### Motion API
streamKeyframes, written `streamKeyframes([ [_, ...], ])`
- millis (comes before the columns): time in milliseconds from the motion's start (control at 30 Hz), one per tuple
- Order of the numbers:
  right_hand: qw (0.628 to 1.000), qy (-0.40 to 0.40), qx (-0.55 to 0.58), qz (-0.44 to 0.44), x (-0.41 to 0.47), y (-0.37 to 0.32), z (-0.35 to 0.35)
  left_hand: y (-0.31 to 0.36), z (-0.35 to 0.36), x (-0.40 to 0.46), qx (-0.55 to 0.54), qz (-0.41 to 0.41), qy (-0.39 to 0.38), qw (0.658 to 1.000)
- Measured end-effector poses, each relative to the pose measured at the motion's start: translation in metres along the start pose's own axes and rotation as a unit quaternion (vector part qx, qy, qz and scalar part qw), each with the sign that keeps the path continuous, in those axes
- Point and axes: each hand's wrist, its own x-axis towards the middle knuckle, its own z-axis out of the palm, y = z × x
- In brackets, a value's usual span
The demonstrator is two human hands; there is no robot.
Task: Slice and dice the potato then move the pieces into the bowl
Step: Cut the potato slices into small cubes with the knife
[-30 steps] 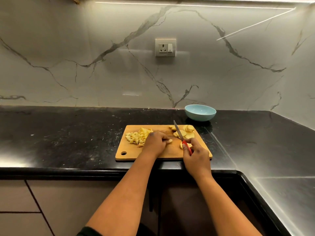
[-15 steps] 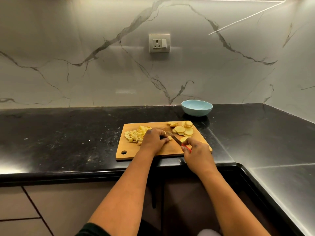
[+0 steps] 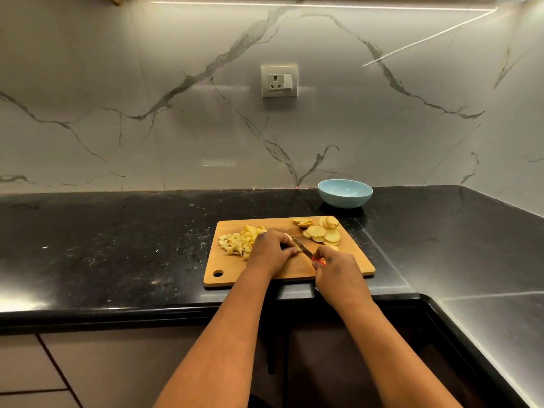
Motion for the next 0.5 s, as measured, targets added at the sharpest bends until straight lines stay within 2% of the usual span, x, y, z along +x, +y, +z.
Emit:
streamKeyframes([
  [133,0.999,-0.027,-0.036,0.007,0.006,-0.009,-0.01,0.0,-0.002,-0.002,-0.005,0.007,0.012,1.0],
  [300,0.983,-0.1,-0.151,0.025,0.004,-0.018,-0.035,0.001,-0.001,-0.004,0.007,-0.004,0.008,1.0],
  [500,0.963,-0.13,-0.229,0.052,0.005,-0.017,-0.066,0.005,-0.002,-0.01,0.014,-0.007,0.014,1.0],
])
